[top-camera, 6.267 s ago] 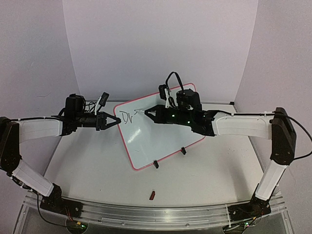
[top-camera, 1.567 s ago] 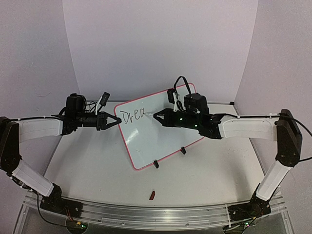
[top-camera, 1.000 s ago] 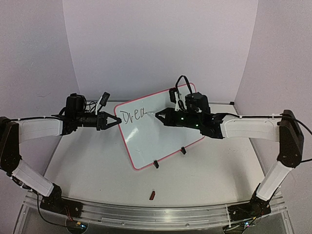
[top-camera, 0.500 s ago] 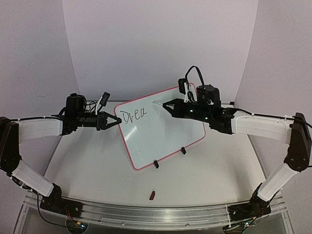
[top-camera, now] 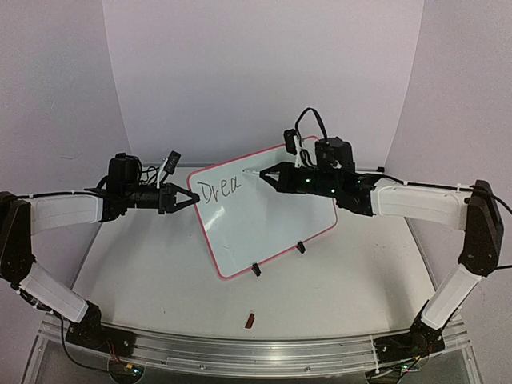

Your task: Write a sentence on the whiteboard

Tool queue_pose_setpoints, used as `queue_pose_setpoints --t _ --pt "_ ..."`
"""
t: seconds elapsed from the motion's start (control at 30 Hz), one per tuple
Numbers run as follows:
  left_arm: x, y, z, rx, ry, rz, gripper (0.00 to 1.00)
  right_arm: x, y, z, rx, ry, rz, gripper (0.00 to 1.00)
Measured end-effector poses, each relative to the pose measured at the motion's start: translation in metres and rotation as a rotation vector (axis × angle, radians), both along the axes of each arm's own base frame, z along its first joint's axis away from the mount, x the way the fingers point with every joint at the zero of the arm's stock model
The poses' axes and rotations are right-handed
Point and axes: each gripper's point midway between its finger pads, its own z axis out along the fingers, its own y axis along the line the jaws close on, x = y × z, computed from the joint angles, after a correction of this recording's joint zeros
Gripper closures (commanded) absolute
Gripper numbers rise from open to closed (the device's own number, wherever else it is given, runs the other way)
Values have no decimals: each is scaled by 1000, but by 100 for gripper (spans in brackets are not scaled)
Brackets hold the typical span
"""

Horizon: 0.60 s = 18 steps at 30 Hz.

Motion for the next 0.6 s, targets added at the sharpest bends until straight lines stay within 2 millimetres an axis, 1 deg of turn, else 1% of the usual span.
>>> queue_pose_setpoints --t 0.2,0.43,0.6 --pt "0 0 0 1 -4 -1 100 4 6 -4 -2 7 10 100" --pt "0 0 0 2 -6 -2 100 7 11 -15 -14 24 18 100" --pt "0 0 0 4 -3 -2 100 7 11 -15 -14 24 17 100"
